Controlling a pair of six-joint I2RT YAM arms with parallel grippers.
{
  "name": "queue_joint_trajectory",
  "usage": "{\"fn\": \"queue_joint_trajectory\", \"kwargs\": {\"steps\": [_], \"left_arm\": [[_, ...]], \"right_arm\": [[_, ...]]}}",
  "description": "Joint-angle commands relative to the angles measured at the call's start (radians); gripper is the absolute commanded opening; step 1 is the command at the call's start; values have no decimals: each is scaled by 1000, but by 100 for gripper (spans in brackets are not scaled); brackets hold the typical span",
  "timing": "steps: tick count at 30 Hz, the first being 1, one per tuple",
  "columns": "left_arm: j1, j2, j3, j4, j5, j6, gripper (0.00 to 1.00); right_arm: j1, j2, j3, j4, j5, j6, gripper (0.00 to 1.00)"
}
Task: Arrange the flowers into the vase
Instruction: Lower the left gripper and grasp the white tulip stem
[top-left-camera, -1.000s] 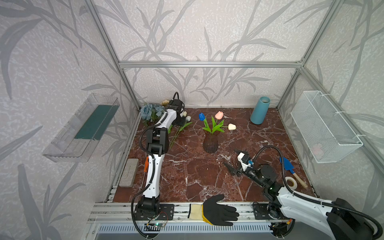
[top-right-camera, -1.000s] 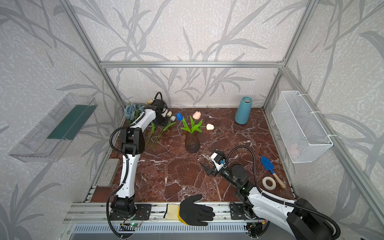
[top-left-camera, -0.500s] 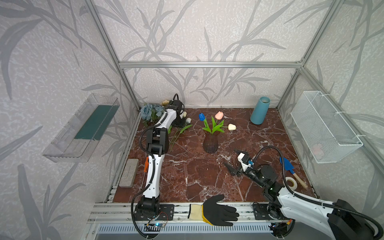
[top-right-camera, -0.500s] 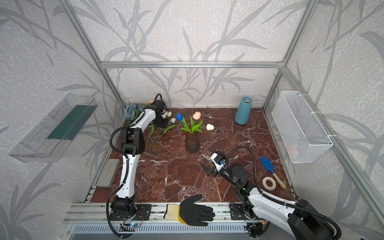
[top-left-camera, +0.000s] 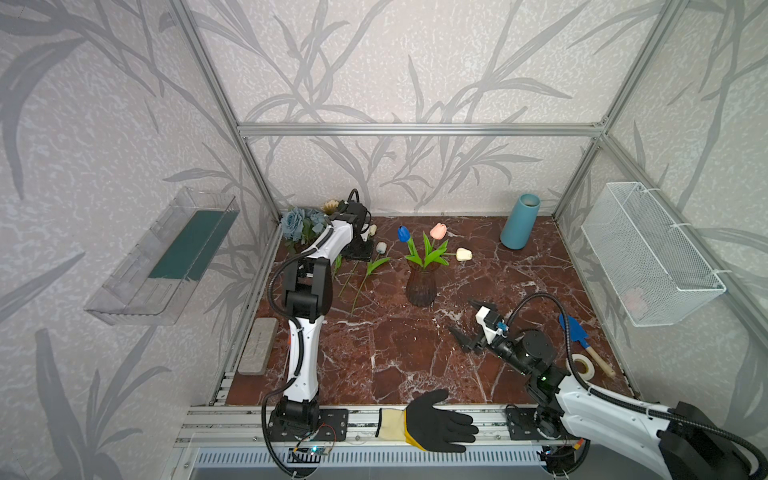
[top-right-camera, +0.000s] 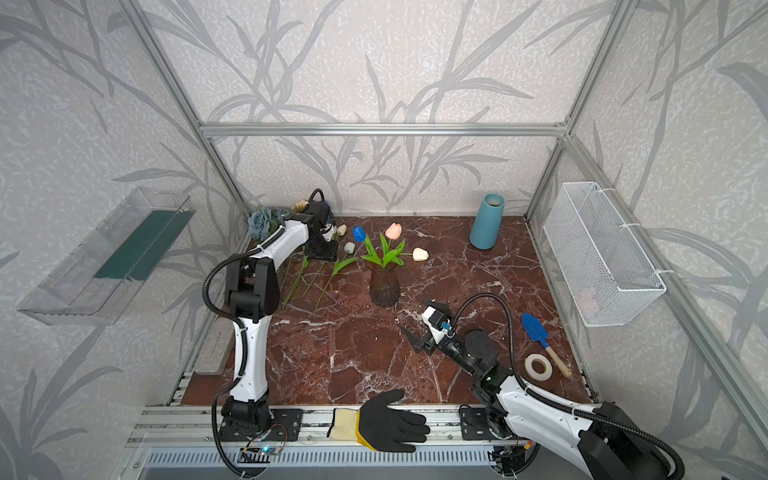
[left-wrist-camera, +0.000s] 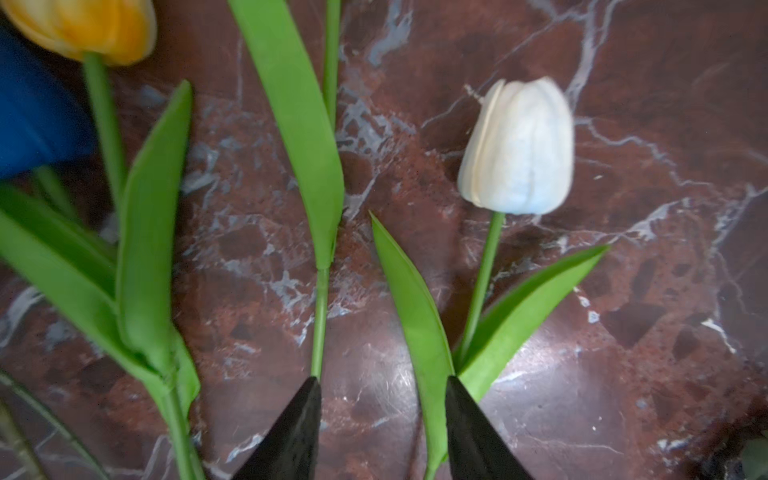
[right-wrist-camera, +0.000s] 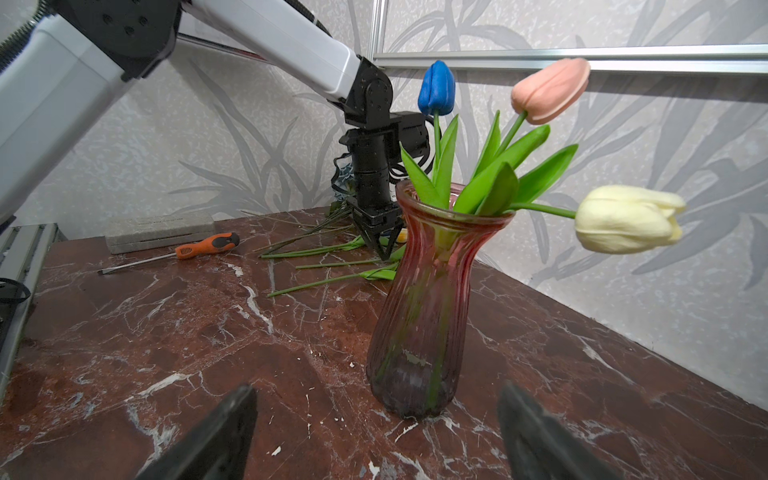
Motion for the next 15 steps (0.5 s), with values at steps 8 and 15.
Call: {"fn": "queue_joint_trajectory", "kwargs": {"steps": [8, 15], "left_arm": [[5, 40, 34, -37, -103, 35, 46], [7, 119, 108, -44, -143, 41, 46]], "right_arm": [[4, 14, 11, 25, -19, 0, 91], [5, 9, 11, 21, -25, -1, 91]]}}
